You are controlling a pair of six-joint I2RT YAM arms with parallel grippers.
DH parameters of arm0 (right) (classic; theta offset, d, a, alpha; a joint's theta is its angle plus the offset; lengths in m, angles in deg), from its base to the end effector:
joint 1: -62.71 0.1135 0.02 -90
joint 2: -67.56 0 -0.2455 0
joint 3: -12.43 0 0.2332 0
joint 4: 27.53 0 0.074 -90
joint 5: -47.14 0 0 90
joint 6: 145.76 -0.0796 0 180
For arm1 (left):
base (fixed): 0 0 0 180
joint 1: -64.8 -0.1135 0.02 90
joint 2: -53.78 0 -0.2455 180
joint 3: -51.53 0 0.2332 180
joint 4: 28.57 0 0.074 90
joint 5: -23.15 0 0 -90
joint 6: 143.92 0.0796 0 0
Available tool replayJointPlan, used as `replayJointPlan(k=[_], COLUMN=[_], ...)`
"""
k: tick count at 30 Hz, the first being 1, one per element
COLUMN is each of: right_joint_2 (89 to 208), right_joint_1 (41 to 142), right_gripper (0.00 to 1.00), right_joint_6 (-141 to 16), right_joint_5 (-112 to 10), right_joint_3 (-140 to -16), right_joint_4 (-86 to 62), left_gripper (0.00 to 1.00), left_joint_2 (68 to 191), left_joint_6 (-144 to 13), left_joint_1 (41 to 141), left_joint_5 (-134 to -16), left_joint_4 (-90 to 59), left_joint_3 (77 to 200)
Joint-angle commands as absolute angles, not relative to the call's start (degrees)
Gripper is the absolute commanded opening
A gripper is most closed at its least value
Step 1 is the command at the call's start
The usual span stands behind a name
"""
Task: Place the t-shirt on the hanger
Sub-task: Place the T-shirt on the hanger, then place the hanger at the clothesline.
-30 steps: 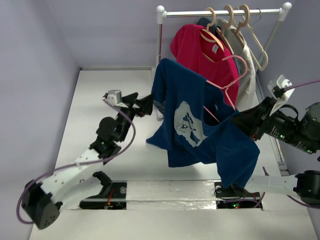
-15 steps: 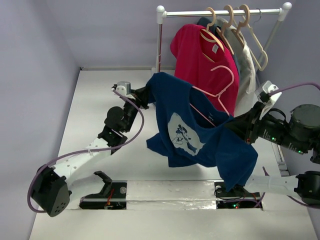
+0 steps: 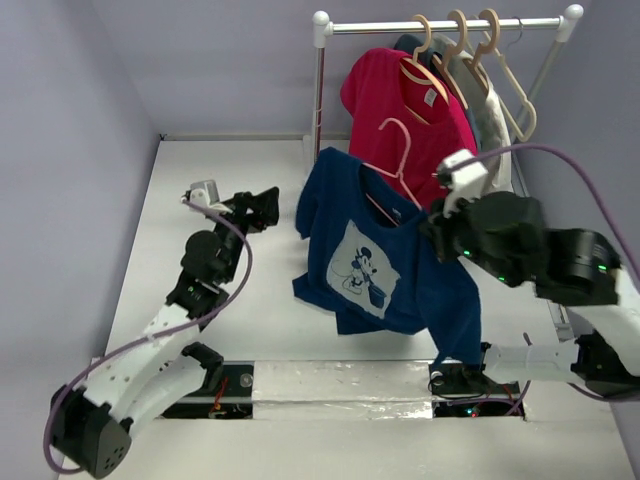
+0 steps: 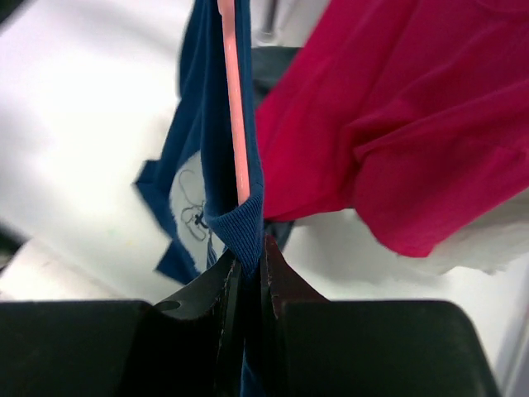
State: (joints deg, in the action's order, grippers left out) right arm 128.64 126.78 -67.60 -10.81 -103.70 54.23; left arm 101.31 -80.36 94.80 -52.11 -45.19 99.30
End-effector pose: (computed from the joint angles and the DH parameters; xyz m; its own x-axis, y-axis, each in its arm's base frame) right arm 0.1085 0.1265 0.4559 -0.3062 -0.2321 -0.9232 -0.5028 0.8629 -0.0502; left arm 0.2110 -0.0984 0.3394 0.1035 -0.5570 -0.8241 0.3560 0.7944 -0.4922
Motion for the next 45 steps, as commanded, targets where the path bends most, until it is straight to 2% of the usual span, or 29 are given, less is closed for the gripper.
replayJointPlan(k=[1,9,18,25,31,38,44,45], right_joint_2=[131.4,140.9,153.1,163.6,169.6,171.1,167.0,165.9], right_joint_1=[124.9,107.7,100.3,95.2,92.2,91.6,91.6,91.6], right_gripper=[0.0,0.0,0.0,0.0,0.0,0.0,0.0,0.17], right_joint_6=[-65.0,-59.5,-56.5,-54.0,-54.4,-55.5,-57.9,-58.3], right_joint_5=[-1.7,-8.6,-13.2,-17.6,-22.2,-26.0,-27.0,-27.4], right_joint_3=[-104.4,-106.8,-120.2,-132.0,-135.6,-134.4,-121.7,-119.7], right_joint_4=[45.5,34.5,27.9,26.9,25.4,21.1,16.3,15.6], left_gripper=[0.73,0.77,0.78,0.78,0.77,0.76,0.76,0.77], left_joint_2=[94.6,84.7,78.0,77.1,76.6,76.9,76.4,76.5], left_joint_6=[-82.7,-83.3,-83.6,-83.8,-84.0,-83.5,-83.4,-83.5], left_joint_1=[96.8,99.4,100.0,100.0,100.0,100.0,100.0,100.0], left_joint_5=[-51.1,-54.5,-57.3,-60.1,-60.9,-61.1,-59.7,-59.7], left_joint_4=[-42.8,-32.7,-27.4,-26.2,-26.3,-27.1,-25.7,-25.6], left_joint_3=[97.6,97.8,98.8,98.8,98.2,97.4,97.7,97.9])
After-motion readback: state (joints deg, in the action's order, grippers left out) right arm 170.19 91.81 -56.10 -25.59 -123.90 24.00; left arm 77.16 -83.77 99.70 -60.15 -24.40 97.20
